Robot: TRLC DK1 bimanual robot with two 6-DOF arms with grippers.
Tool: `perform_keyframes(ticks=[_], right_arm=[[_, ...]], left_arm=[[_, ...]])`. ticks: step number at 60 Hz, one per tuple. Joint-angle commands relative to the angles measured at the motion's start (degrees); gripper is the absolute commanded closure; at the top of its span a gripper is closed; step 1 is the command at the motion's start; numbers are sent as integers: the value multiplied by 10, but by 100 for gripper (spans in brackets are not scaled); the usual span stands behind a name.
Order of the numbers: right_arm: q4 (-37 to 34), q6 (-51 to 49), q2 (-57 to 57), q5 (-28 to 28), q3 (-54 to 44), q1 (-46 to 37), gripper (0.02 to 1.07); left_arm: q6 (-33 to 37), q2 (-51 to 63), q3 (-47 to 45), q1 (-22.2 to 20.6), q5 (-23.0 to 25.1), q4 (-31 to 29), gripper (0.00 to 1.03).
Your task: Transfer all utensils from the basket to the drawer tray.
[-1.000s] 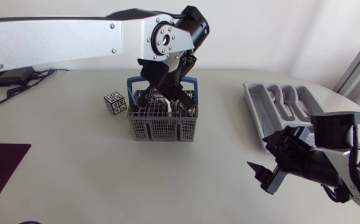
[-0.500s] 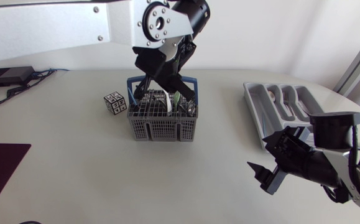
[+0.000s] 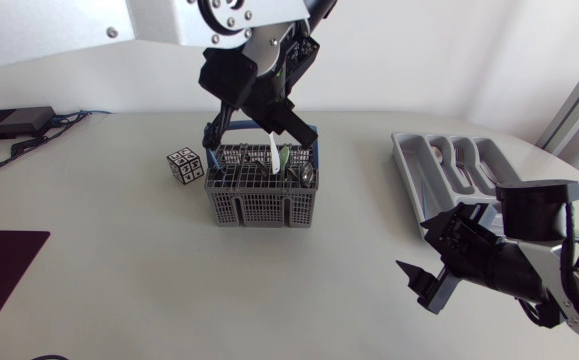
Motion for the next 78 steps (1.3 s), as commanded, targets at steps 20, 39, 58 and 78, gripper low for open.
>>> perform_keyframes(ticks=[20, 39, 58, 78], right_arm=[[-115, 95, -98, -72, 78, 65, 7], [-99, 206, -62, -55, 158, 157, 8], [-45, 249, 42, 16, 196, 210, 29], [-14, 276, 124, 48, 235, 232, 67]], left_arm=[[74, -132, -142, -39, 150, 89, 100], [2, -92, -140, -38, 294, 84, 100], [-40, -65, -103, -15, 332, 61, 100], [-50, -65, -100, -9, 345, 57, 100]])
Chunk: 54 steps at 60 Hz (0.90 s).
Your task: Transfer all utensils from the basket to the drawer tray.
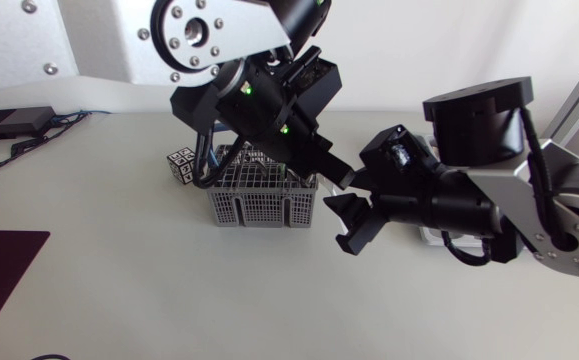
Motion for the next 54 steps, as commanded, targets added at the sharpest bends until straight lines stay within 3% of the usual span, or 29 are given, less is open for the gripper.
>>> perform_keyframes(ticks=[1, 8, 29, 34, 38, 54], right_arm=[[7, 17, 24, 13, 18, 9, 70], [7, 24, 35, 23, 24, 12, 90], [13, 21, 40, 10, 11, 14, 101], [13, 18, 39, 5, 5, 17, 101], [12, 16, 37, -4, -2, 17, 101], [-3, -9, 9, -37, -38, 9, 101]], left_arm=[[-16, 7, 19, 6, 7, -7, 100], [-18, 6, 19, 9, 14, -8, 100], [-22, 5, 20, 11, 27, -9, 98], [-25, 3, 23, 16, 37, -9, 84], [-28, 3, 27, 19, 40, -9, 80], [-29, -10, 46, 24, 43, 8, 23]])
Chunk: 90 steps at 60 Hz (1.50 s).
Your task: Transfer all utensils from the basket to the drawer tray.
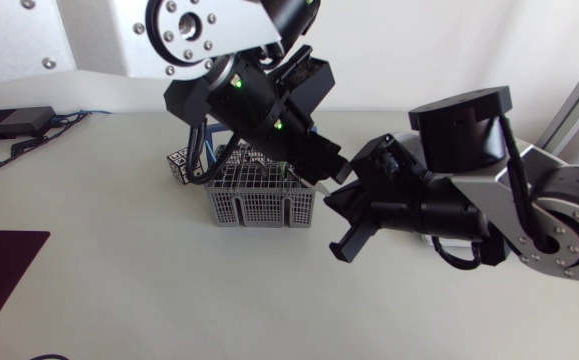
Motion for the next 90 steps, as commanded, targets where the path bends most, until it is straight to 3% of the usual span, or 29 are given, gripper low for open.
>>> perform_keyframes(ticks=[1, 6, 20, 30, 46, 57, 69, 82, 90], right_arm=[[-11, -18, -11, -14, -33, -1, 101], [-19, -33, -22, -33, -50, -11, 101], [-31, -94, -57, -68, -98, -78, 101], [-66, -207, -82, -148, -119, -228, 100], [-114, -460, 40, -268, -57, -533, 99], [-137, -609, 161, -275, 22, -624, 99], [-211, -758, 265, -262, 112, -667, 96], [-201, -825, 339, -213, 159, -681, 91], [-155, -834, 377, -190, 172, -689, 91]], left_arm=[[-13, -12, 42, 10, 2, 24, 17], [-13, -18, 49, 18, 2, 46, 8], [9, -29, 45, 50, 1, 112, 7], [132, -25, 25, 65, -55, 134, 5], [272, -4, -28, 69, -67, 155, 5], [378, -1, -89, 51, -68, 169, 6], [430, 3, -125, 53, -68, 188, 6], [491, -1, -158, 54, -64, 199, 6], [539, -8, -183, 53, -53, 213, 7]])
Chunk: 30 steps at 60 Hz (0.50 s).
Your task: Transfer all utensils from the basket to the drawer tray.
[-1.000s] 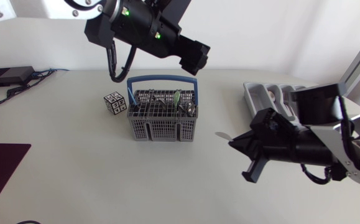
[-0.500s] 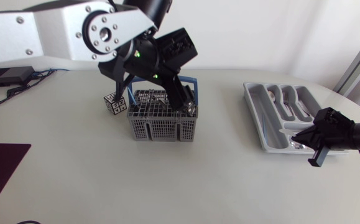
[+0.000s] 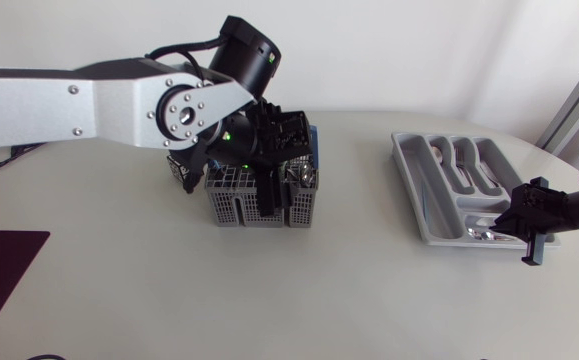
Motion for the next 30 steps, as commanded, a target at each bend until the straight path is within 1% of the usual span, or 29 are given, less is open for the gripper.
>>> perform_keyframes(ticks=[1, 9, 16, 19, 20, 22, 23, 26, 27, 30], right_arm=[[16, -31, 31, 12, 16, -8, 91], [43, -38, 51, 24, 24, -14, 91], [52, -42, 53, 28, 23, -14, 90], [59, -36, 49, 29, 23, -14, 80], [62, -29, 45, 29, 23, -14, 73], [65, -23, 37, 29, 21, -14, 63], [66, -22, 30, 29, 17, -15, 54], [67, -21, 12, 27, 8, -18, 36], [67, -19, 6, 26, 6, -18, 32], [67, -8, -8, 23, 2, -18, 28]], left_arm=[[52, 0, -28, 1, 5, 9, 7], [85, 0, -36, 2, 5, 13, 7], [100, 4, -34, 4, 5, 14, 7], [107, 8, -33, 4, 5, 18, 7], [112, 9, -33, 4, 5, 19, 7], [114, 10, -33, 4, 5, 20, 7], [118, 12, -33, 4, 5, 20, 7], [124, 14, -31, 4, 5, 21, 7], [127, 15, -30, 4, 5, 21, 7], [132, 20, -28, 5, 5, 25, 7]])
